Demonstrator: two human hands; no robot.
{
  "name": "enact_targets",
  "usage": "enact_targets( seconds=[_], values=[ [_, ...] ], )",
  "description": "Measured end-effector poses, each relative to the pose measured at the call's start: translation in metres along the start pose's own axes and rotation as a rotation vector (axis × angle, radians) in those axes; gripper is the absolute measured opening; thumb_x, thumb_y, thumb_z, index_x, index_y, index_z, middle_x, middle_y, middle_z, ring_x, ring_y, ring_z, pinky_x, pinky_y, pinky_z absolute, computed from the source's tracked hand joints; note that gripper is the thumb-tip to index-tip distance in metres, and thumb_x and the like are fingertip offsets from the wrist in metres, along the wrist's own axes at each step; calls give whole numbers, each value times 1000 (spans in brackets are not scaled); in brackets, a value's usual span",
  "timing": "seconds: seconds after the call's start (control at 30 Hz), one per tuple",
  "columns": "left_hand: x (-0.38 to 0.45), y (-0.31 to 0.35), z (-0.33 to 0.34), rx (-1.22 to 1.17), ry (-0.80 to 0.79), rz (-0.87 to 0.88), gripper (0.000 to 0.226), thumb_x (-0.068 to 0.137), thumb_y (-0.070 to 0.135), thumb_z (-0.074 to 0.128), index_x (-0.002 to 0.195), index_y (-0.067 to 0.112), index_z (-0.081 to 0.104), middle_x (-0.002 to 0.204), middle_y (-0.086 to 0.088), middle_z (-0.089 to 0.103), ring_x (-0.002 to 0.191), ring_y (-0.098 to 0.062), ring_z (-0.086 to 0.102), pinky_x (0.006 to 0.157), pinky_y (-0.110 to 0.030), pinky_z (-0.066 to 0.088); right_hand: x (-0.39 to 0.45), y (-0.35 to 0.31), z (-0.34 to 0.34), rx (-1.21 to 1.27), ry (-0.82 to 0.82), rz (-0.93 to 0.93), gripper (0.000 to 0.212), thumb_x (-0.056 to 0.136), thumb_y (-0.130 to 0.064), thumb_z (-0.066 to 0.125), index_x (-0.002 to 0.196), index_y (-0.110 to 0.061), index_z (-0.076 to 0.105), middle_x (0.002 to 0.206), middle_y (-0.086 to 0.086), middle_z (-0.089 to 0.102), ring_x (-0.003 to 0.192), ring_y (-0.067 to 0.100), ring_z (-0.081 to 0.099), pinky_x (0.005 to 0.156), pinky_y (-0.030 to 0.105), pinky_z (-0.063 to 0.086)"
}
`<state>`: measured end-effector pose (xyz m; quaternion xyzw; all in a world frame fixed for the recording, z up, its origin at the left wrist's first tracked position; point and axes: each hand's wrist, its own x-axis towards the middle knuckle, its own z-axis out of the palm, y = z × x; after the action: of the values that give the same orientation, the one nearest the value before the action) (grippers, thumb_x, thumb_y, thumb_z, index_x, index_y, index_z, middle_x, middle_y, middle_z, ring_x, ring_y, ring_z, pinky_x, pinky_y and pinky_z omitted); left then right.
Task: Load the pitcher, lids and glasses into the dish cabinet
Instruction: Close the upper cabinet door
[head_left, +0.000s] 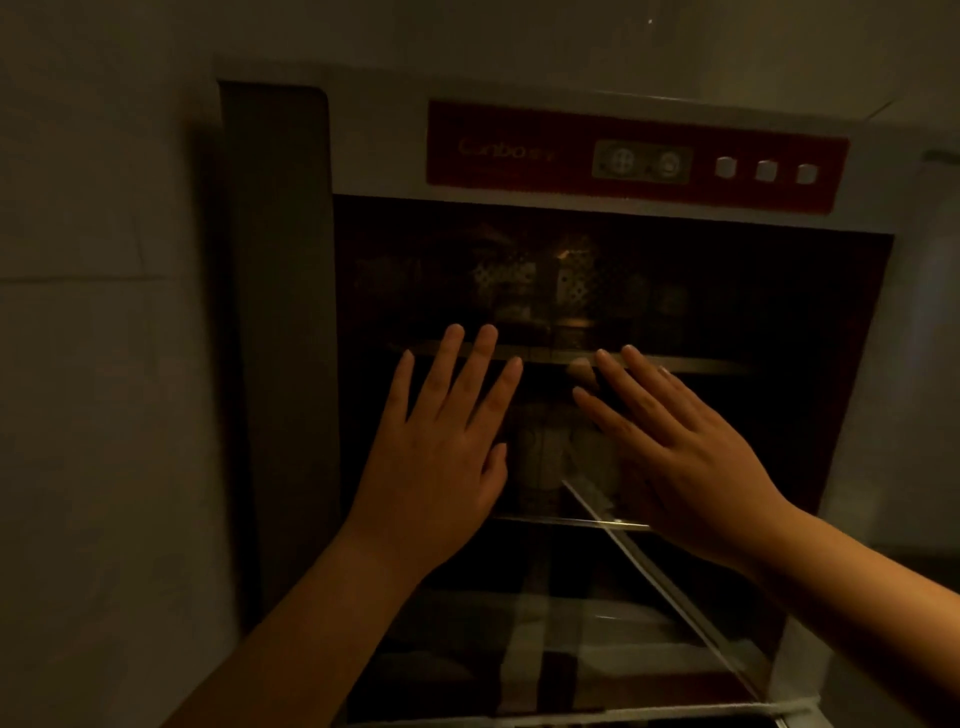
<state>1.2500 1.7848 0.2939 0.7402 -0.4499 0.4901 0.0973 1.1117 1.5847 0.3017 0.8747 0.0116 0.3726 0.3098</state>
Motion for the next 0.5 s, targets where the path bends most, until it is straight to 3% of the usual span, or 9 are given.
enact_targets(
  seconds=[0.17,0.5],
  values=[
    [6,-3,40,-77,-39,-17,63,90,37,43,148,17,27,156,-12,15,144,-31,12,111,-56,23,5,7,30,-40,-17,17,64,88,-30,35,149,-19,18,157,11,8,144,30,6,116,47,15],
    [5,2,79,-186,105,-61,62,93,35,36,150,20,19,158,-9,9,145,-29,3,114,-55,6,5,10,57,-2,102,9,61,92,-26,41,148,-19,21,157,11,10,144,32,8,116,48,13]
  ],
)
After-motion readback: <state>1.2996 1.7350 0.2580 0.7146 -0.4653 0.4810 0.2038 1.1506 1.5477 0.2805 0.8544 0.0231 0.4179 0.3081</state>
